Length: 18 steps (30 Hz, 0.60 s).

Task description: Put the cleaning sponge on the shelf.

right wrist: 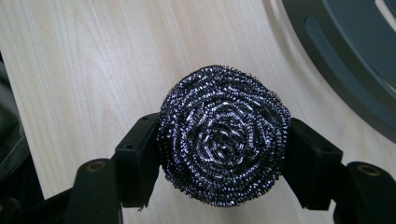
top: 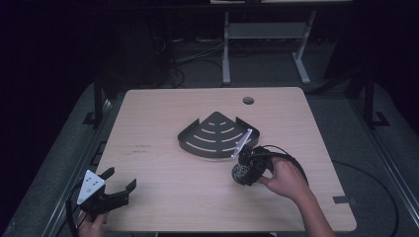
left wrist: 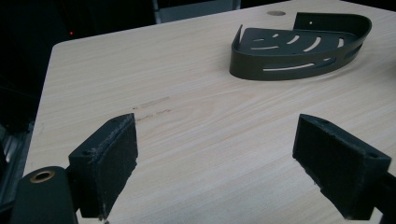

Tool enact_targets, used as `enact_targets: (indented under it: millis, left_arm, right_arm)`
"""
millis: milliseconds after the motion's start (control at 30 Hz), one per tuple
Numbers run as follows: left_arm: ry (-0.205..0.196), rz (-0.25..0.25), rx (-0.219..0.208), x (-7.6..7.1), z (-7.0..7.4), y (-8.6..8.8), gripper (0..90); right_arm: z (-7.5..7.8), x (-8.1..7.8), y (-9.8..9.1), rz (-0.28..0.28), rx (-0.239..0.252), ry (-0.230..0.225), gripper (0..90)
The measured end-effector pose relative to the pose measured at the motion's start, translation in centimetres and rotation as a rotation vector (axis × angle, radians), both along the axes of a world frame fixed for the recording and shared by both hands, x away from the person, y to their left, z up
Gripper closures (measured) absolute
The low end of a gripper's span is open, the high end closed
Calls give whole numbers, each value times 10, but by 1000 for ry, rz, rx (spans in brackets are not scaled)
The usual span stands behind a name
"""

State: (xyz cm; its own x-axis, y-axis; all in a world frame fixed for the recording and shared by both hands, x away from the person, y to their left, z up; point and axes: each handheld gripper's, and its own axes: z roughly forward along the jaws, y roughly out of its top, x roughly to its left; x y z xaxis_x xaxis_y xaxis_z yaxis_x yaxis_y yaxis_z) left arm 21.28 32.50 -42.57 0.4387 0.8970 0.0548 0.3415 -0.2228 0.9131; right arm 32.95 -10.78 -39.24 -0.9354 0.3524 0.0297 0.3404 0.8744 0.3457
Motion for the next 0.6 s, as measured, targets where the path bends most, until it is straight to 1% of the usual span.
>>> enact_targets:
  millis: [67,200,367,433,533,600]
  left_arm:
    - [1,-1,-1,0,0,0,133]
    - [2,-1,-1,0,0,0,133]
    - [0,0,0,0,0,0,132]
    - [-1,0,-1,0,0,0,133]
    - [-1,1,-6,0,0,1,133]
    - [-1,1,0,0,0,0,132]
  right_arm:
    - [1,1,0,1,8,9,341]
    - [2,5,3,1,-5,14,341]
    - [5,9,5,5,-11,12,341]
    - [7,10,5,7,0,15,341]
    - [9,14,6,4,-7,14,341]
    - [12,16,7,5,-7,12,341]
